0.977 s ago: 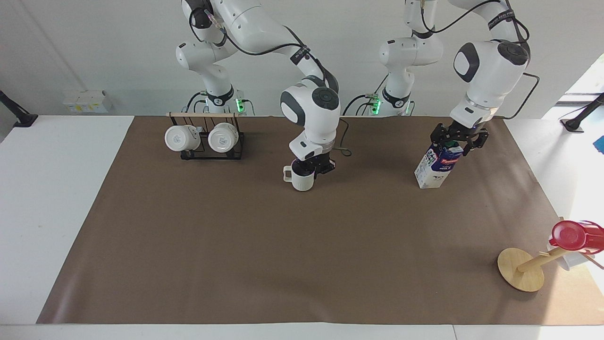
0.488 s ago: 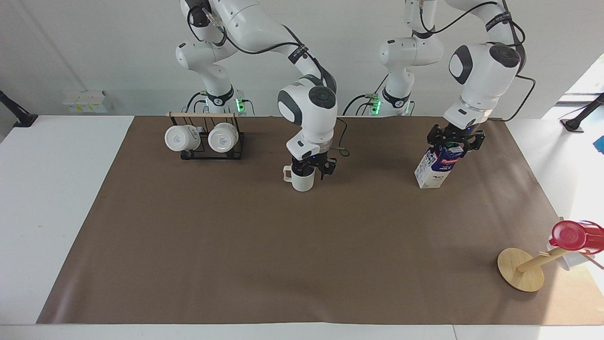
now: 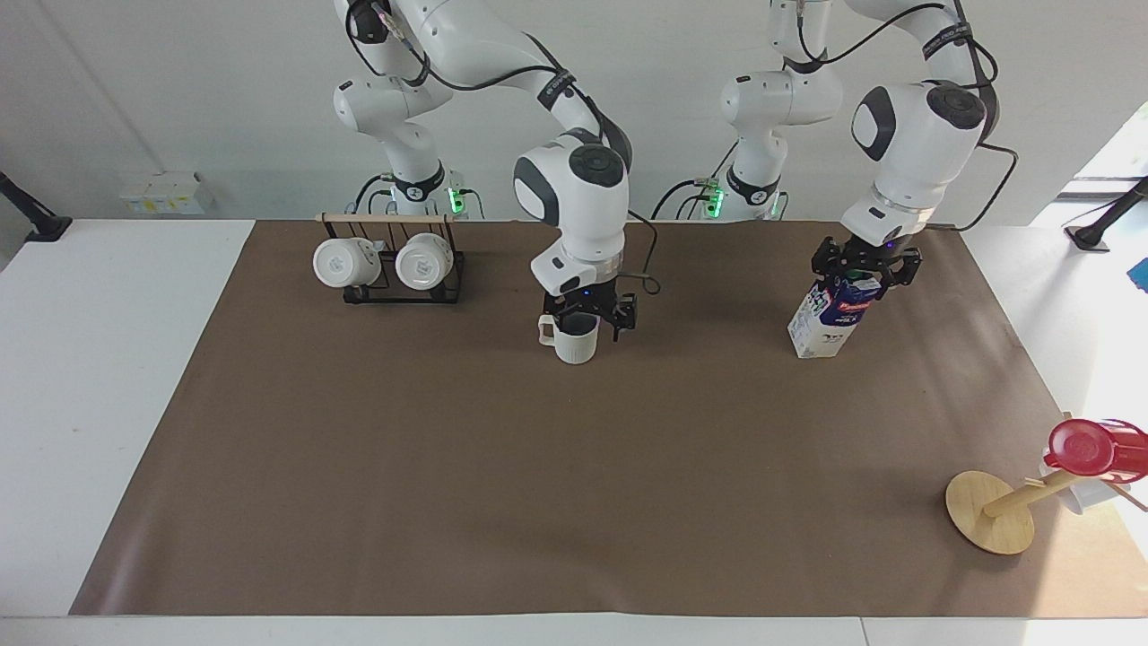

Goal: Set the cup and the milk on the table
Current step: 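Carry the mug with the right gripper to the table center, then release the mug and withdraw the right gripper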

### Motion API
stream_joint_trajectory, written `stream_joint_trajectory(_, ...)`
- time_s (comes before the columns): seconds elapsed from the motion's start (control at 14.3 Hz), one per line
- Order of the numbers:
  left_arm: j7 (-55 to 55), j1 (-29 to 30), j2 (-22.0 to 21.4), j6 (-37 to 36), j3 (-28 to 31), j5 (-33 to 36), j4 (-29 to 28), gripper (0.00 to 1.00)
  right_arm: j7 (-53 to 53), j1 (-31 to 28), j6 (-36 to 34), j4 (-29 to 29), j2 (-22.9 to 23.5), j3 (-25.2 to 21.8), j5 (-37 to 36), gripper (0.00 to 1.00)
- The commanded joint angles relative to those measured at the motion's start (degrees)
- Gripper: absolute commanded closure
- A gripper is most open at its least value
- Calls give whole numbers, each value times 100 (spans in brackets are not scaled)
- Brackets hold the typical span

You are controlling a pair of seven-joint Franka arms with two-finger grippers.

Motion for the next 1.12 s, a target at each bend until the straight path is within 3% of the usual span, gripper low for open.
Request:
stream_joint_trajectory(0.0, -250, -49, -155, -86, 43, 118, -124, 25, -619, -511, -1, -112, -301, 35, 38, 0)
stream_joint_trajectory(0.21, -356, -49, -155, -156, 34, 118, -97, 33, -1559, -1127, -613, 169, -521, 35, 46, 0)
stream_joint_trajectory(0.56, -488, -84, -137, -331, 34, 109, 69, 57, -2641, -1770, -1817, 617, -768, 26, 46, 0)
stream_joint_trajectory(0.91, -760, -101, -93, -533, 17, 83, 386, 61, -3495, -2183, -2312, 741, -803, 18, 55, 0)
stream_joint_trajectory(1.05, -1198, -372, -102, -665, 16, 66, 500, 61, -3567, -2201, -2495, 898, -759, 18, 64, 0)
